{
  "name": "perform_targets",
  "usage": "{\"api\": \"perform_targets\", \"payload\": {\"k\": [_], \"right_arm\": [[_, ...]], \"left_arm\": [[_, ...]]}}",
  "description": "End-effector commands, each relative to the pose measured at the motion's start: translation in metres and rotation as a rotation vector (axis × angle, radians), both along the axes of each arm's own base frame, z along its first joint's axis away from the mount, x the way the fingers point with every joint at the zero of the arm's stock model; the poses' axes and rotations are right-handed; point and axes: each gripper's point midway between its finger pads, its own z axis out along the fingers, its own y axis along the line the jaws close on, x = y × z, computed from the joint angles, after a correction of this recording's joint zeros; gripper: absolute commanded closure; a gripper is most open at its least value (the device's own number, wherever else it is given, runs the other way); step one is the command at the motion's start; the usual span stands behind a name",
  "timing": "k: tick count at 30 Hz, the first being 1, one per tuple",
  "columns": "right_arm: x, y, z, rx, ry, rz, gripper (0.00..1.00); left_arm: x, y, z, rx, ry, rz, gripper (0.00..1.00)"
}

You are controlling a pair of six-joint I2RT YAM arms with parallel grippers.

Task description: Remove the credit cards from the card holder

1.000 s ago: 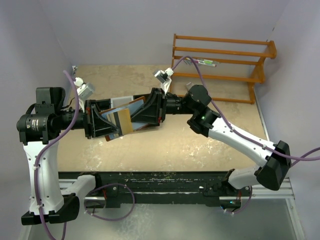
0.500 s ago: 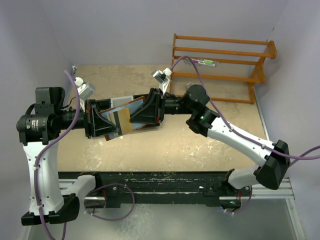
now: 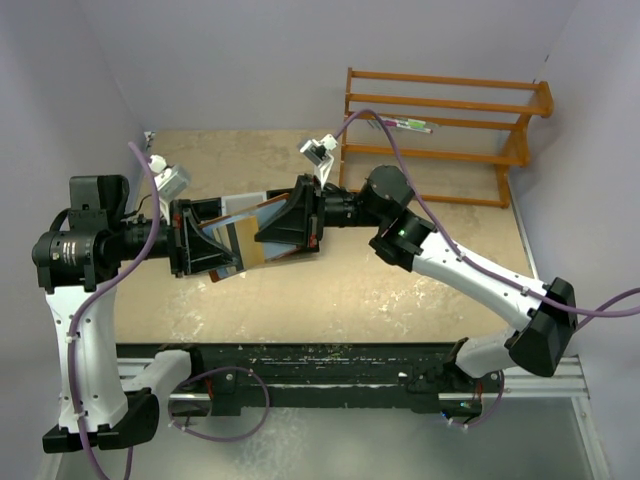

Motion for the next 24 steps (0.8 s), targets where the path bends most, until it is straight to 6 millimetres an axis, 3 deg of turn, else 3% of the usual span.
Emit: {"api": "perform_targets", "payload": {"k": [1, 9, 24], "right_arm": [[-0.015, -0.012, 0.023, 0.067, -0.056, 0.030, 1.00], [-0.010, -0.020, 0.021, 0.051, -0.048, 0.019, 1.00], [0.009, -0.047, 0.012, -0.010, -0.049, -0.053, 1.00]], "left_arm": [[-0.012, -0.005, 0.017, -0.059, -0.057, -0.062, 0.83], [-0.015, -0.005, 0.020, -0.055, -0.075, -0.062, 0.82], [-0.001, 0.001, 0.010, 0.027, -0.103, 0.010, 0.78]]}}
